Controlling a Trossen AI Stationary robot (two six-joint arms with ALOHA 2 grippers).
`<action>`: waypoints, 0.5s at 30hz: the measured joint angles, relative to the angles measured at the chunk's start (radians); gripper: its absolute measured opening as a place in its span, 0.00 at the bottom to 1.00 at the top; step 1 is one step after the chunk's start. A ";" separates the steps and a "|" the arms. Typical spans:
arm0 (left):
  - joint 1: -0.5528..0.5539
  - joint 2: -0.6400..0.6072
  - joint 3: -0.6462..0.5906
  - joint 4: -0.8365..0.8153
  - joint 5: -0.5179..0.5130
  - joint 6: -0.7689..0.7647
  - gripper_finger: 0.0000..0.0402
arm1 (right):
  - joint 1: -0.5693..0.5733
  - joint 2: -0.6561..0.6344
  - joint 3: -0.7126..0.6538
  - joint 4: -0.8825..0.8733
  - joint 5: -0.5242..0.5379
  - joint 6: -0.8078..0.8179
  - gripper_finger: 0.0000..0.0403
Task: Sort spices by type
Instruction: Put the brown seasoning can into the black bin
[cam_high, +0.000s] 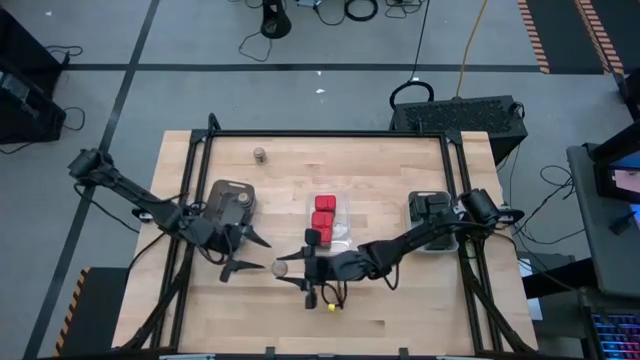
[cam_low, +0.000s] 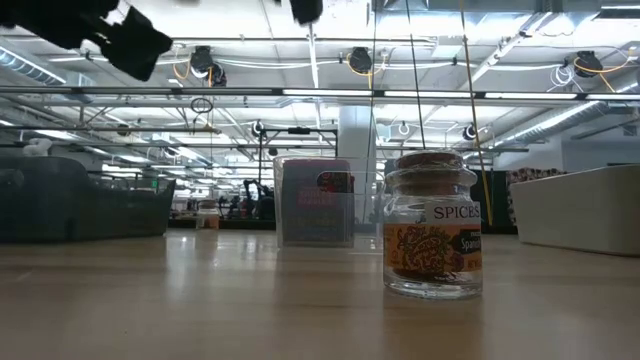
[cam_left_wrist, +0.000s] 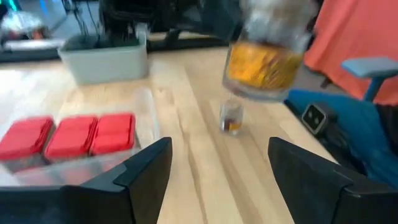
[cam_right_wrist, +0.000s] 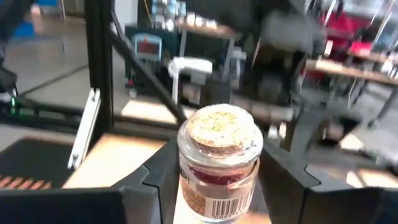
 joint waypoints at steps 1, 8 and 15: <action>-0.001 -0.018 0.015 -0.056 0.000 -0.008 0.68 | -0.003 0.000 0.000 -0.032 -0.002 0.023 0.39; -0.027 -0.028 0.244 -0.383 -0.045 -0.067 0.68 | -0.043 0.000 0.000 -0.201 -0.060 0.180 0.39; -0.042 0.117 0.484 -0.677 -0.029 -0.037 0.68 | -0.087 -0.001 0.000 -0.290 -0.219 0.269 0.40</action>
